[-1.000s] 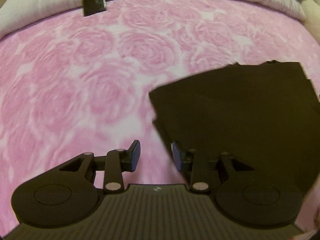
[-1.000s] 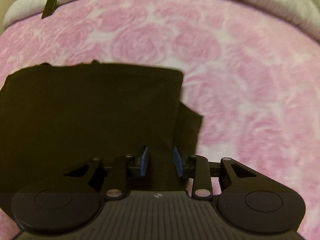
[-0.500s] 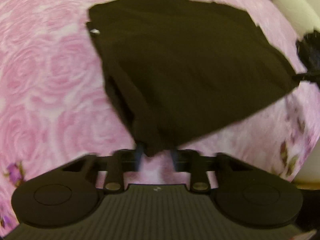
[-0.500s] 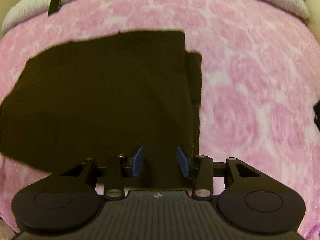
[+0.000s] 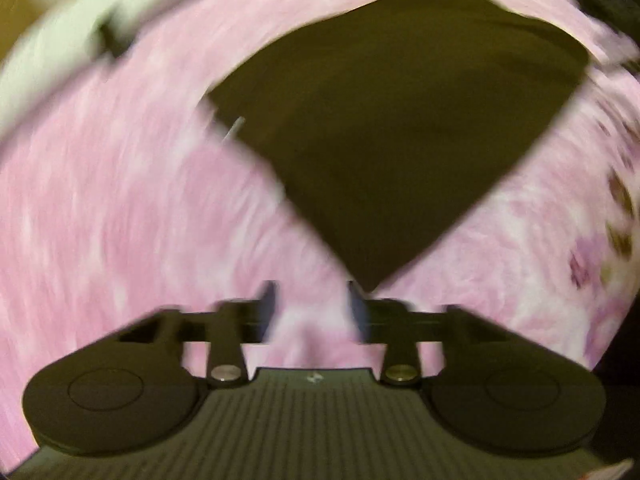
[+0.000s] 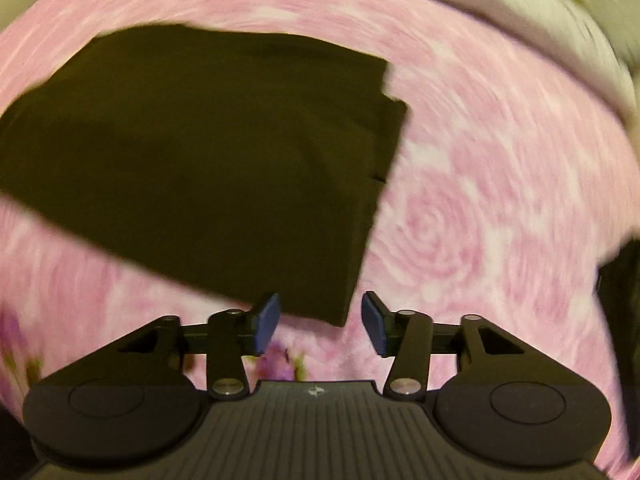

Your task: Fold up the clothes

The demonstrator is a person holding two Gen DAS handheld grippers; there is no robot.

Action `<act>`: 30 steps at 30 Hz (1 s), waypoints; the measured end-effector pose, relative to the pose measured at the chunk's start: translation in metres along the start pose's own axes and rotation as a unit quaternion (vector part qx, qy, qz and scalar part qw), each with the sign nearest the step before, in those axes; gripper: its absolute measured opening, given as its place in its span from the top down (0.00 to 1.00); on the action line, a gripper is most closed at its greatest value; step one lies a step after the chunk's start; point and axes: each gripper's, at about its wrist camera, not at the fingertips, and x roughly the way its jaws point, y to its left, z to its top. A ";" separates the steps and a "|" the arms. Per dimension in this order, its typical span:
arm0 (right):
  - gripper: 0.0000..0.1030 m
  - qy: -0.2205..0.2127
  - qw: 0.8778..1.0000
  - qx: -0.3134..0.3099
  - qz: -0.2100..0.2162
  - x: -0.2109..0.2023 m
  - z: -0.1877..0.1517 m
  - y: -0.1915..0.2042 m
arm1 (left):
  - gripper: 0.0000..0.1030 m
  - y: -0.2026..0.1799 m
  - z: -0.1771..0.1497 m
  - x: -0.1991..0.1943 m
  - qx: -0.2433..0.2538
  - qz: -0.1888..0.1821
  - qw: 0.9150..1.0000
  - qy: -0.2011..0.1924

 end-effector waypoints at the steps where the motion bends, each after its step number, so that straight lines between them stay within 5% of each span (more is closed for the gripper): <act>1: 0.51 -0.006 0.999 -0.035 -0.004 -0.002 -0.003 0.010 | 0.60 -0.016 0.004 0.002 0.049 -0.002 0.999 -0.014; 4: 0.51 -0.026 0.989 -0.141 -0.019 0.000 -0.013 0.039 | 0.60 -0.057 0.009 0.024 0.175 0.001 0.984 -0.020; 6: 0.51 -0.046 0.971 -0.230 -0.042 0.008 -0.022 0.062 | 0.60 -0.076 0.005 0.045 0.240 0.022 0.971 -0.012; 8: 0.51 -0.061 0.941 -0.325 -0.074 0.021 -0.032 0.083 | 0.62 -0.082 -0.002 0.063 0.279 0.045 0.959 0.004; 10: 0.51 -0.049 0.903 -0.412 -0.115 0.042 -0.042 0.100 | 0.64 -0.078 -0.007 0.068 0.283 0.050 0.958 0.004; 12: 0.59 -0.012 0.869 -0.468 -0.159 0.065 -0.051 0.103 | 0.89 -0.070 -0.010 0.071 0.273 0.066 0.959 0.023; 13: 0.61 -0.012 0.873 -0.460 -0.164 0.066 -0.049 0.099 | 0.90 -0.068 -0.011 0.071 0.269 0.074 0.960 0.029; 15: 0.88 -0.008 0.878 -0.443 -0.178 0.069 -0.047 0.089 | 0.92 -0.066 -0.011 0.067 0.259 0.083 0.962 0.033; 16: 0.92 -0.001 0.880 -0.436 -0.189 0.069 -0.047 0.083 | 0.93 -0.067 -0.010 0.067 0.255 0.084 0.963 0.034; 24: 1.00 -0.017 0.906 -0.388 -0.167 0.053 -0.041 0.057 | 0.98 -0.064 -0.007 0.048 0.248 0.064 0.966 0.026; 30: 1.00 -0.028 0.908 -0.387 -0.157 0.010 -0.061 0.043 | 0.98 -0.082 -0.011 -0.016 0.265 0.013 0.964 0.014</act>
